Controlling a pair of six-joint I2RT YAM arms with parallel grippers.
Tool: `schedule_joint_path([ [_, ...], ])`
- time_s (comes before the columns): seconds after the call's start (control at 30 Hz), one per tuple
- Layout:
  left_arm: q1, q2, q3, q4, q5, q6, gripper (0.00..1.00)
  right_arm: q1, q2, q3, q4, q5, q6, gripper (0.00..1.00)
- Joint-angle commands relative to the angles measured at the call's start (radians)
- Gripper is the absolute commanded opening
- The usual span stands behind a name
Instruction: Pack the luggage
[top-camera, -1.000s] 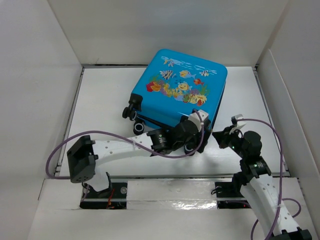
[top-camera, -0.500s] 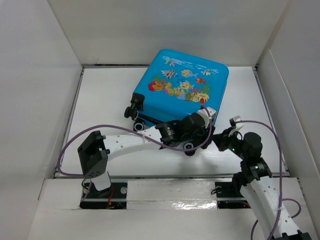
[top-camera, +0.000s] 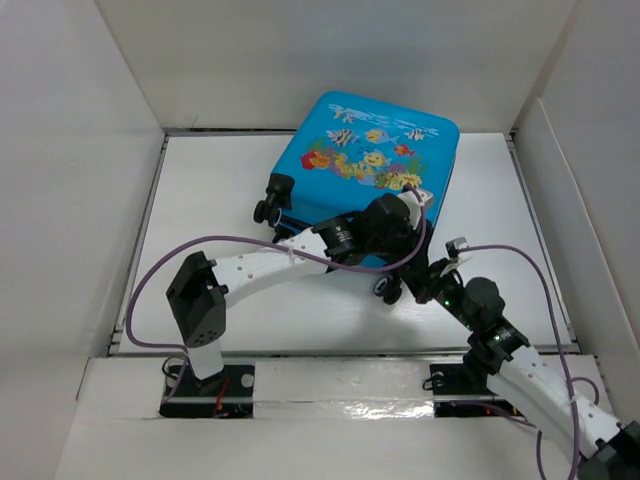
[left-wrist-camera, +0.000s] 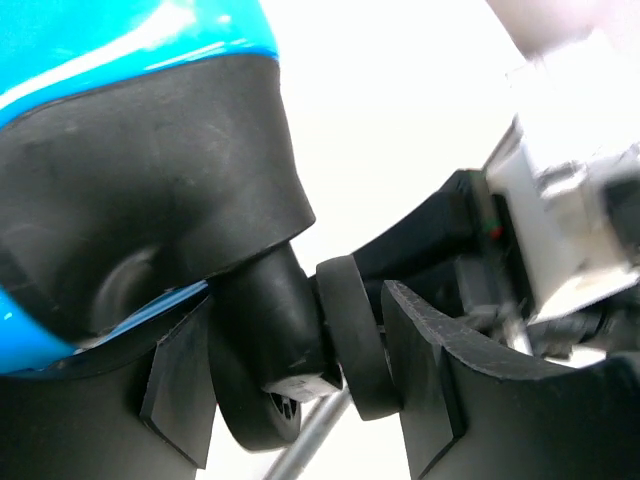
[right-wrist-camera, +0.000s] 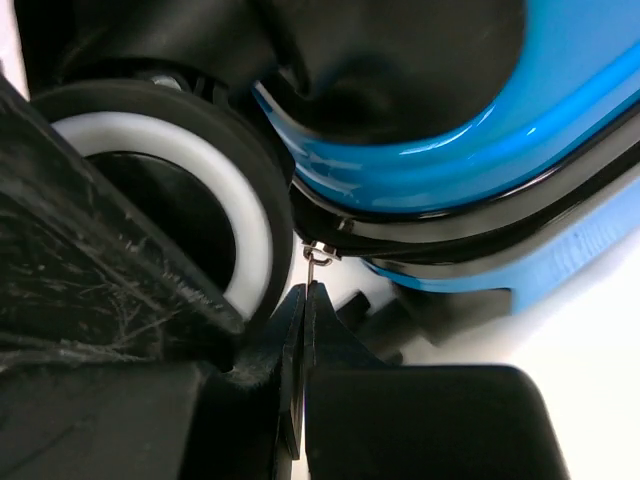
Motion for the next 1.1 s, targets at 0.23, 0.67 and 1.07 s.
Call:
schedule_joint_path([
  [0.23,-0.043,0.005,0.062,0.512,0.111,0.038,0.0,0.369,0.489,-0.007,0.818,0.386,0.304,0.0],
  [0.67,-0.034,-0.087,-0.114,0.499,0.087,0.061,0.66,0.368,0.434,0.002,0.6,0.373,0.255,0.55],
  [1.07,0.104,-0.44,-0.564,0.626,-0.25,0.043,0.7,0.368,-0.048,0.087,-0.191,0.502,0.117,0.79],
])
